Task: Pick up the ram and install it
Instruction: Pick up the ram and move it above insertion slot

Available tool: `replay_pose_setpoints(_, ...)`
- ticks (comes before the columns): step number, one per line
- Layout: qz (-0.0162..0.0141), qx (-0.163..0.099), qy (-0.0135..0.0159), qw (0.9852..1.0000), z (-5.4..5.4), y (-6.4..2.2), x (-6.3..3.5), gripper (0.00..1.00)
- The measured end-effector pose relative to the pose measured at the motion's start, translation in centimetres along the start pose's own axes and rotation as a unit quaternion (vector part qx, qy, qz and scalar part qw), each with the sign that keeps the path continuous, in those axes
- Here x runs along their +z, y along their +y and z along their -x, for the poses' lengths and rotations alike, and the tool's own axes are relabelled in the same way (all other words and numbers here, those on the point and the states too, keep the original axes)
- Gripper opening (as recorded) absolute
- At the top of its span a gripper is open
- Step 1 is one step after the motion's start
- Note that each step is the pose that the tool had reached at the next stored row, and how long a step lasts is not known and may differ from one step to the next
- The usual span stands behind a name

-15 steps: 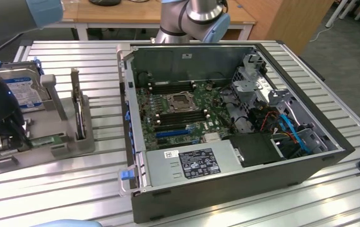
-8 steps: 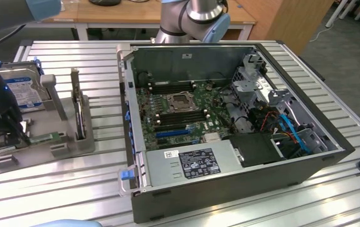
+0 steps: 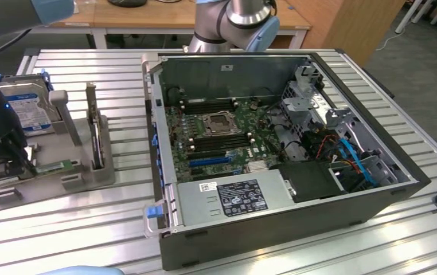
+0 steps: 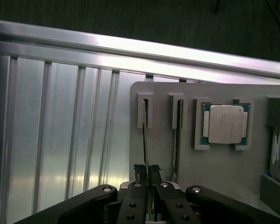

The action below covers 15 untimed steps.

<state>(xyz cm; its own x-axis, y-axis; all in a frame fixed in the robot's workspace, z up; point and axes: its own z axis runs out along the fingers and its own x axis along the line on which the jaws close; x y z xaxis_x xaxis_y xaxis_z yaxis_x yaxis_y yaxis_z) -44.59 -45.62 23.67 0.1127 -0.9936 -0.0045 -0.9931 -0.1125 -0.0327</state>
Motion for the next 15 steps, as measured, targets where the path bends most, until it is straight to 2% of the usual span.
replay_pose_setpoints(5, -0.0001, 0.016, 0.0005, 0.9999, 0.00, -0.01, -0.05, 0.13)
replay_pose_setpoints(15, -0.0001, 0.038, 0.0026, 0.9993, 0.01, -0.03, -0.94, 0.13)
